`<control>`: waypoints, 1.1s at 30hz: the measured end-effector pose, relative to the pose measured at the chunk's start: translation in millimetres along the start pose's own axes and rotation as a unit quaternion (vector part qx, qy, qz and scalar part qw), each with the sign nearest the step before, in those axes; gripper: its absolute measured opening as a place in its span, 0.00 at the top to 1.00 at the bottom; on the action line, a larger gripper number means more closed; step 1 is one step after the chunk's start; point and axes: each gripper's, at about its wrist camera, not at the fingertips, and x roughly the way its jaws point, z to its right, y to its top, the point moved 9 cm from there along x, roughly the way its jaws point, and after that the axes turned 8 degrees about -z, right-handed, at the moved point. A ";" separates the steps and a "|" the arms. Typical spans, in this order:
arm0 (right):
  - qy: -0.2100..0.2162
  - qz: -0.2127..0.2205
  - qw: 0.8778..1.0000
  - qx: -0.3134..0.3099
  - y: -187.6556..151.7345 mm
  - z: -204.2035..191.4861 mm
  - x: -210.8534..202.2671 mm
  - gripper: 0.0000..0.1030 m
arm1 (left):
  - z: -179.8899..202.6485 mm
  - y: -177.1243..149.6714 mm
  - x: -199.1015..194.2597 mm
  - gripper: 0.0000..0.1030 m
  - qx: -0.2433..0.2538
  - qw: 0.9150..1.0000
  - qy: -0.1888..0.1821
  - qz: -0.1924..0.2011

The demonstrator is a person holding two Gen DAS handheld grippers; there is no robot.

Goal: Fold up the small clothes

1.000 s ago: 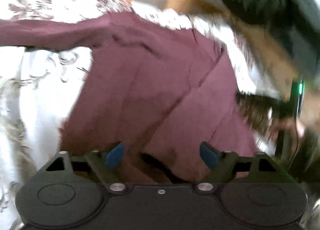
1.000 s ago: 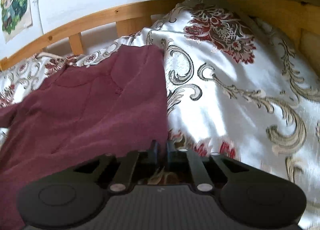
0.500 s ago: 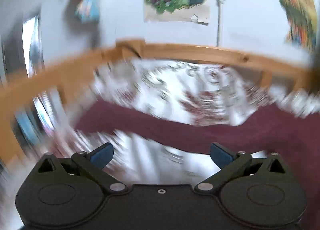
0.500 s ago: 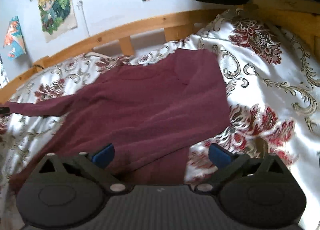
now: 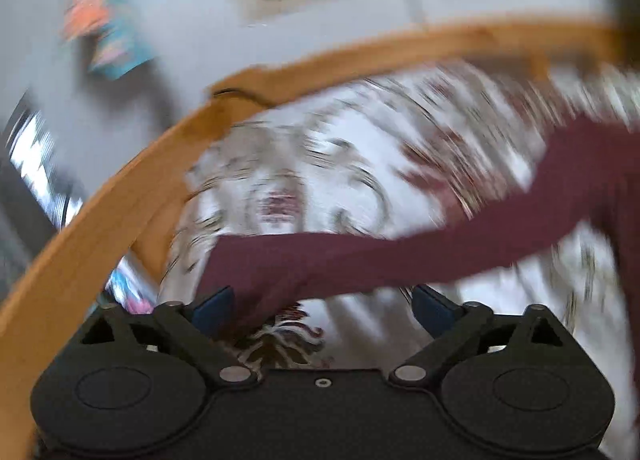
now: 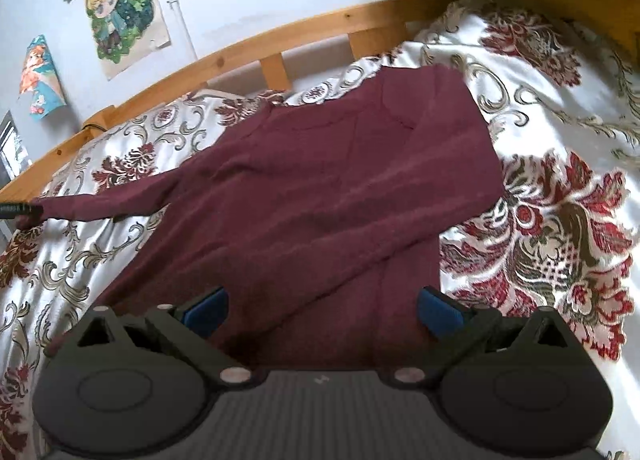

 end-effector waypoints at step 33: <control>0.014 0.058 0.997 0.050 35.5 22.5 -47.0 0.00 | 169.2 31.7 -154.1 1.00 -0.010 0.908 -0.351 -0.228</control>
